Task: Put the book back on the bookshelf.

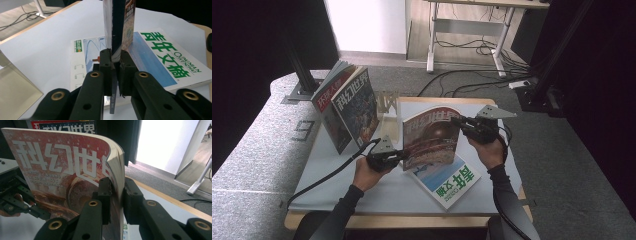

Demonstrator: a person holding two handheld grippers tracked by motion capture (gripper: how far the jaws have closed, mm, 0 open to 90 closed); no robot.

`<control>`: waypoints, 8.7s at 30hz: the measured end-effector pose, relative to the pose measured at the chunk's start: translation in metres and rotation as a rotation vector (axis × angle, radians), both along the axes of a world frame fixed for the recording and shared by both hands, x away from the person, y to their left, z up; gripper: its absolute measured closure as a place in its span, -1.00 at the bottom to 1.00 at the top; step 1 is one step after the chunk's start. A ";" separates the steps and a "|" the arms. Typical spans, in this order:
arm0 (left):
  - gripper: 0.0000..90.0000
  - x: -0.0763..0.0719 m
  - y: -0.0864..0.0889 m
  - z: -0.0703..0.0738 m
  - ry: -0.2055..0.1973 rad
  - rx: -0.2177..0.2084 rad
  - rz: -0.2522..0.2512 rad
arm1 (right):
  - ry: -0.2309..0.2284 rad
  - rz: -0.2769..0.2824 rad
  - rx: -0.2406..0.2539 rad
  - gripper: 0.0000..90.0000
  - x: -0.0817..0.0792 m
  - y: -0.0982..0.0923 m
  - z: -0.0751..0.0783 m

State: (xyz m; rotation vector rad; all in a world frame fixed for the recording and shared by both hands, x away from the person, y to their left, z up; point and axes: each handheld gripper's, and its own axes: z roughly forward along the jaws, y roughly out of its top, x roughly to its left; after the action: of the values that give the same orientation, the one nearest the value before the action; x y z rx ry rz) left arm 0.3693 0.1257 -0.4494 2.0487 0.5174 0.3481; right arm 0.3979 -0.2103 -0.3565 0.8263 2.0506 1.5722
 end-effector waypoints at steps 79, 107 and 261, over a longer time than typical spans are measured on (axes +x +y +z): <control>0.86 0.028 -0.014 0.110 -0.007 -0.046 -0.047 | 0.102 -0.144 -0.141 -0.33 0.001 -0.040 -0.041; 0.85 0.027 -0.014 0.110 -0.009 -0.045 -0.053 | 0.312 -0.397 -0.230 -1.00 -0.008 -0.092 -0.135; 0.87 0.057 0.137 0.125 -0.064 -0.140 0.535 | 0.412 -0.470 -0.281 -0.99 -0.006 -0.103 -0.181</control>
State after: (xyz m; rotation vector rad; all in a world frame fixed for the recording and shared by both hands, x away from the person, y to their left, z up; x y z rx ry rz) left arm 0.4266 0.2632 -0.3246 1.7348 1.0215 0.6701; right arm 0.3918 -0.3138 -0.5375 1.4798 2.0661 0.8897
